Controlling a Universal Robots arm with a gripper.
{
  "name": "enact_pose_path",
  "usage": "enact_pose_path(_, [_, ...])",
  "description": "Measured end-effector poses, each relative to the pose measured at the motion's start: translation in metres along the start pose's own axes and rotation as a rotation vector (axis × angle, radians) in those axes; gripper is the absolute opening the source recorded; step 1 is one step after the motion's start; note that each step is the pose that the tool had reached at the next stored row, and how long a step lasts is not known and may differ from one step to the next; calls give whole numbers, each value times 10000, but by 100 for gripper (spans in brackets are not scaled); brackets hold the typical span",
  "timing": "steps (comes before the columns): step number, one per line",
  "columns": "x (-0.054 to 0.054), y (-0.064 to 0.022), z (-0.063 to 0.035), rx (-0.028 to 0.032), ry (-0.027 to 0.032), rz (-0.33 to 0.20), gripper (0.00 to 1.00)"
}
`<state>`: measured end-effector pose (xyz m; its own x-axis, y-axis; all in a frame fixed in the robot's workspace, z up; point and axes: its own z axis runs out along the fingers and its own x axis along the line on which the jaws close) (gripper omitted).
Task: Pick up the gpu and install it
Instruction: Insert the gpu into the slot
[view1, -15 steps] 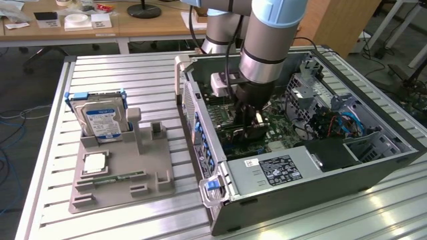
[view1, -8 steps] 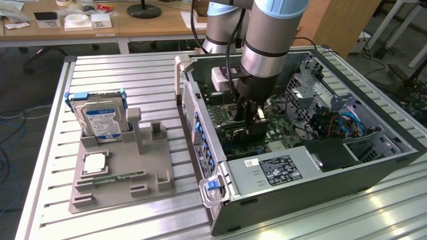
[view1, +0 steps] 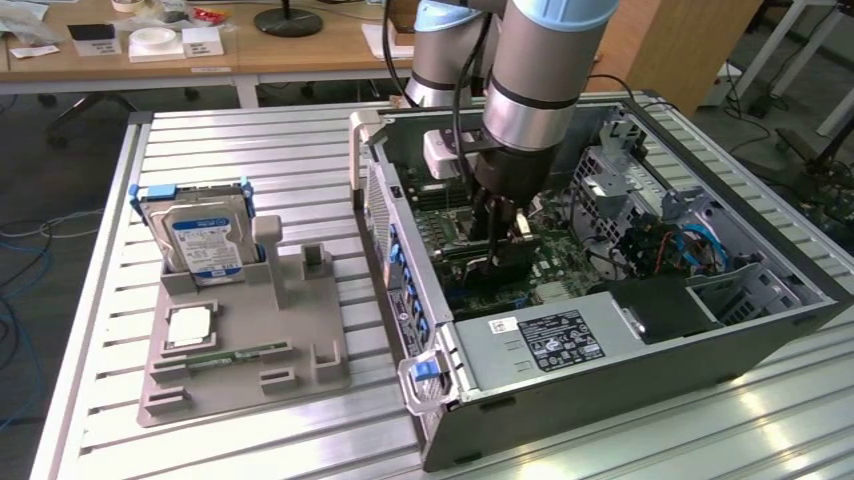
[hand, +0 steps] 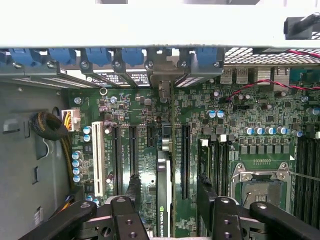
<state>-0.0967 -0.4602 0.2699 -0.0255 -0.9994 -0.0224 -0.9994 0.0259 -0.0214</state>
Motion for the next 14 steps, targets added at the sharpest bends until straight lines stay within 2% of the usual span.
enact_pose_path(7, [0, -1, -19, -2, 5, 1, 57])
enact_pose_path(14, [-4, -5, -177, -1, 2, 0, 57])
